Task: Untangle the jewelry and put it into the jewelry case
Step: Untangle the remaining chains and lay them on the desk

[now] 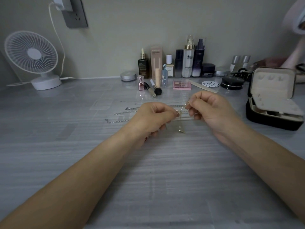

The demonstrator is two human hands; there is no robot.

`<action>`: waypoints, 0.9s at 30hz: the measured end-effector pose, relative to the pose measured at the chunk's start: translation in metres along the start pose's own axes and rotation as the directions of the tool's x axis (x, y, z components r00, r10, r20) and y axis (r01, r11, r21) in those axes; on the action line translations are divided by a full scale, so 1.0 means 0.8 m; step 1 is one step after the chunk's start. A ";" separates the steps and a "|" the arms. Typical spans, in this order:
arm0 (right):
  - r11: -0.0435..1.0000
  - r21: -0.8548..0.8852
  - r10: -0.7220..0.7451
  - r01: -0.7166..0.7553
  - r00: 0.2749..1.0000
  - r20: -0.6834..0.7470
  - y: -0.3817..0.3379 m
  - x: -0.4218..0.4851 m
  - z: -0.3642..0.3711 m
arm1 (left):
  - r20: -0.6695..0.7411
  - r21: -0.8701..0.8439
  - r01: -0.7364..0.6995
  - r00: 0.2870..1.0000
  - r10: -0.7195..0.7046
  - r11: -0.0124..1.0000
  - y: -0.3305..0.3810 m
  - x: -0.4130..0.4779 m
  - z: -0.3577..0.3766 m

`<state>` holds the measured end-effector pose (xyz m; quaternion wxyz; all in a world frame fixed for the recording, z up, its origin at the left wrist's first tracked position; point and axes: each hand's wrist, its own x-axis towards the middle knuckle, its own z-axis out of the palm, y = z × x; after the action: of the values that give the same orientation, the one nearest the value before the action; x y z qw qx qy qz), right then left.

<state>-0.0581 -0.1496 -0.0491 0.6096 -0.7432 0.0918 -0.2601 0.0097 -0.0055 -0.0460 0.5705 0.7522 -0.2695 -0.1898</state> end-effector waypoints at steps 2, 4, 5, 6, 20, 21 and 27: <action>0.997 0.073 0.040 -0.041 0.999 0.010 -0.001 0.001 -0.001 | -0.026 -0.036 -0.013 1.000 0.012 0.999 0.000 0.001 -0.001; 0.970 0.218 0.097 -0.106 0.994 0.050 -0.003 0.001 -0.001 | -0.038 -0.049 -0.013 0.999 0.011 0.999 0.000 0.001 -0.001; 0.948 0.286 0.123 -0.141 0.989 0.082 -0.004 0.001 0.000 | -0.039 -0.050 -0.014 0.999 0.012 0.999 -0.001 0.001 -0.001; 0.922 0.345 0.145 -0.177 0.983 0.116 -0.006 -0.001 0.001 | -0.039 -0.051 -0.019 0.999 0.017 0.999 -0.001 0.001 0.000; 0.831 0.396 0.225 -0.390 0.888 0.402 -0.004 -0.005 0.002 | -0.049 -0.101 -0.056 0.997 0.052 0.993 0.000 0.000 0.008; 0.818 0.421 0.210 -0.392 0.885 0.416 -0.004 -0.006 0.001 | -0.059 -0.113 -0.054 0.997 0.047 0.992 -0.001 0.001 0.008; 0.804 0.423 0.218 -0.417 0.870 0.443 -0.005 -0.004 -0.007 | -0.079 -0.233 0.021 0.996 -0.041 0.972 0.000 0.005 0.002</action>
<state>-0.0644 -0.1515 -0.0452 0.8240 -0.5655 0.0279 -0.0209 0.0118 -0.0089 -0.0466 0.6621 0.6919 -0.2098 -0.1972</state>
